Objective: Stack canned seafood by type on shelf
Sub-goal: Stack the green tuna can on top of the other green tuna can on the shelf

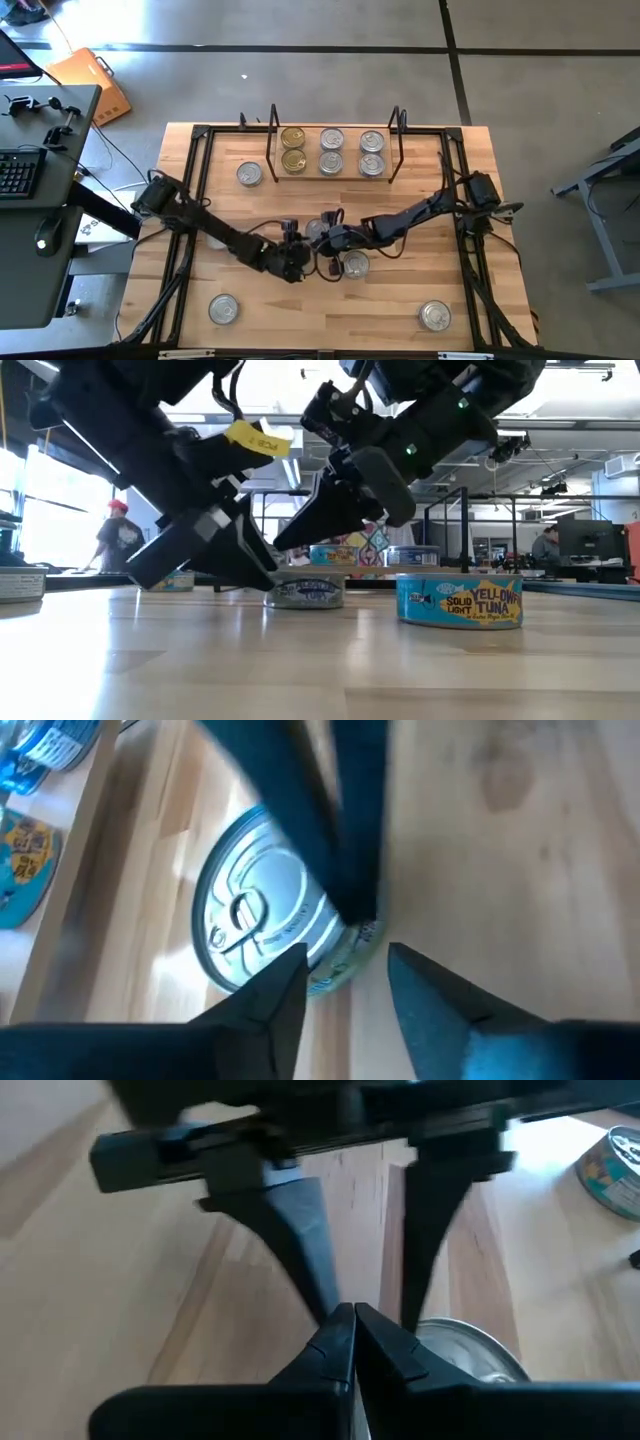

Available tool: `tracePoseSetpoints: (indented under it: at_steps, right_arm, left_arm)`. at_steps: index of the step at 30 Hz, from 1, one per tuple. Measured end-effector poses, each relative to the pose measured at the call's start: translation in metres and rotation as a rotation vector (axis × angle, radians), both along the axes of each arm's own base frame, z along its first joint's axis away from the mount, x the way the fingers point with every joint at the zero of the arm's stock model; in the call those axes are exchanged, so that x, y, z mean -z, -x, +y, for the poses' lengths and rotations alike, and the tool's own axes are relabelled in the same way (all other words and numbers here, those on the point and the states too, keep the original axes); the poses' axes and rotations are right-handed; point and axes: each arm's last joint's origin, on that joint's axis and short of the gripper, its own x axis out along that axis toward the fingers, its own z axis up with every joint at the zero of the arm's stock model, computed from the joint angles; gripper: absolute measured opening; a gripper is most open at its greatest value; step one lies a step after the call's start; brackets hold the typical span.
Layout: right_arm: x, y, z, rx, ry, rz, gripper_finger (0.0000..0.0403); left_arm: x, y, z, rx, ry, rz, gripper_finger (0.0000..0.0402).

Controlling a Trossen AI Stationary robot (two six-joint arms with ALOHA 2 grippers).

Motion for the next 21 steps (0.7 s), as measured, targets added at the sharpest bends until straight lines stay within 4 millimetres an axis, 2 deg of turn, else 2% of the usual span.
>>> tracePoseSetpoints:
  at_steps: [6,11,16,21]
  right_arm:
    - [-0.002,0.003,0.009,-0.037,0.011,0.009,0.0001]
    - [-0.030,0.023,0.024,-0.003,0.071,0.036,0.0000]
    - [-0.057,0.056,0.044,0.044,0.070,0.052,0.0000]
    - [-0.057,0.092,0.062,0.092,0.028,-0.008,0.0000]
  left_arm:
    - [0.000,-0.002,0.005,-0.036,-0.020,-0.014,0.0080]
    - [-0.002,-0.005,0.002,-0.004,-0.011,-0.043,0.0066]
    - [-0.006,-0.012,0.000,0.048,-0.011,-0.100,0.0083]
    - [-0.011,-0.023,0.008,0.094,0.046,-0.156,0.0133]
